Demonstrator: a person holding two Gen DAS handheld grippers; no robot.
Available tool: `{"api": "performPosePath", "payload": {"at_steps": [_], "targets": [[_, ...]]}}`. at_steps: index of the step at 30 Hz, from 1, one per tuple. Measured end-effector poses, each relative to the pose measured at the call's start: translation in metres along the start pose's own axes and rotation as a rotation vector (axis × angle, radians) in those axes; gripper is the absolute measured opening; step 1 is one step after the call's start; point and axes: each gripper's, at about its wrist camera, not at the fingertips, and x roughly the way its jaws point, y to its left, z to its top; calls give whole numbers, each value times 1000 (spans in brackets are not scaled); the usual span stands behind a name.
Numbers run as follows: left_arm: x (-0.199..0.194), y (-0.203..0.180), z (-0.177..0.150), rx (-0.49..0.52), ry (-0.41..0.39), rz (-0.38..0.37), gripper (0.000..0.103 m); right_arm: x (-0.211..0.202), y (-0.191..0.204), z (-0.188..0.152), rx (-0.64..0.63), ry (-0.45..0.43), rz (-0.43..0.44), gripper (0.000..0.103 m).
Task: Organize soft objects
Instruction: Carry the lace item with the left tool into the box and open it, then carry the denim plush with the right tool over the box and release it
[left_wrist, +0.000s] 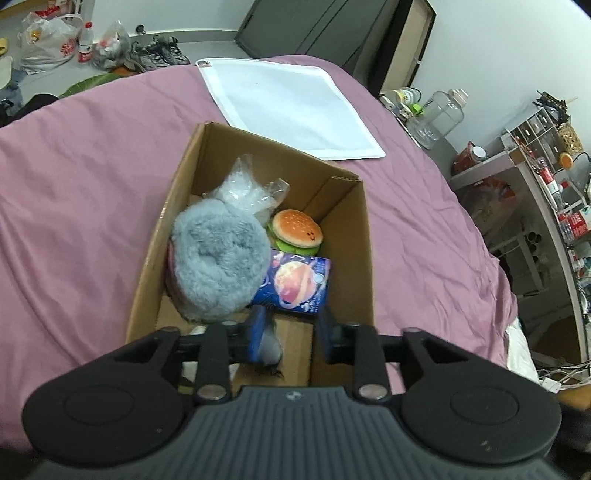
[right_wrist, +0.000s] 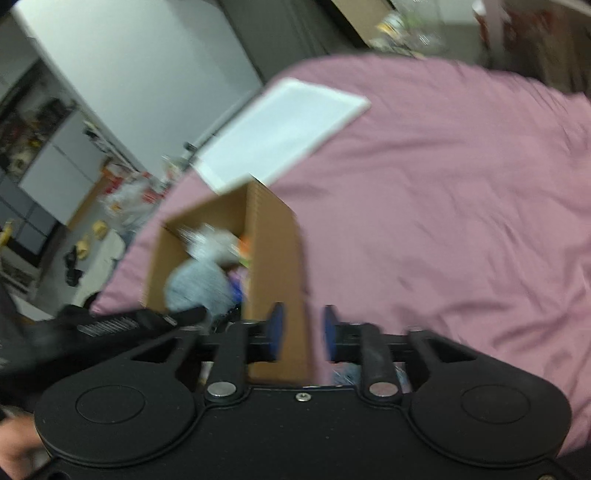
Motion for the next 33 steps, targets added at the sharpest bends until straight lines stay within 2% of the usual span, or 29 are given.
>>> {"api": "performPosePath", "payload": {"at_steps": [2, 5, 7, 18, 19, 25, 33], "targets": [[-2, 0, 0, -3, -16, -8, 45, 9, -6, -7, 7, 29, -28, 35], [-5, 2, 2, -17, -32, -11, 48, 21, -10, -17, 9, 66, -56, 39], [-7, 4, 3, -31, -36, -14, 48, 28, -11, -21, 8, 80, -74, 43], [-8, 1, 2, -15, -43, 3, 49, 64, -30, -39, 2, 155, -147, 43], [-7, 1, 2, -17, -43, 5, 49, 64, -30, -40, -5, 158, -153, 41], [-6, 1, 2, -17, -43, 8, 49, 58, -27, -39, -35, 139, -163, 27], [-10, 6, 3, -35, -63, 13, 49, 29, -12, -16, -37, 54, -114, 27]]}}
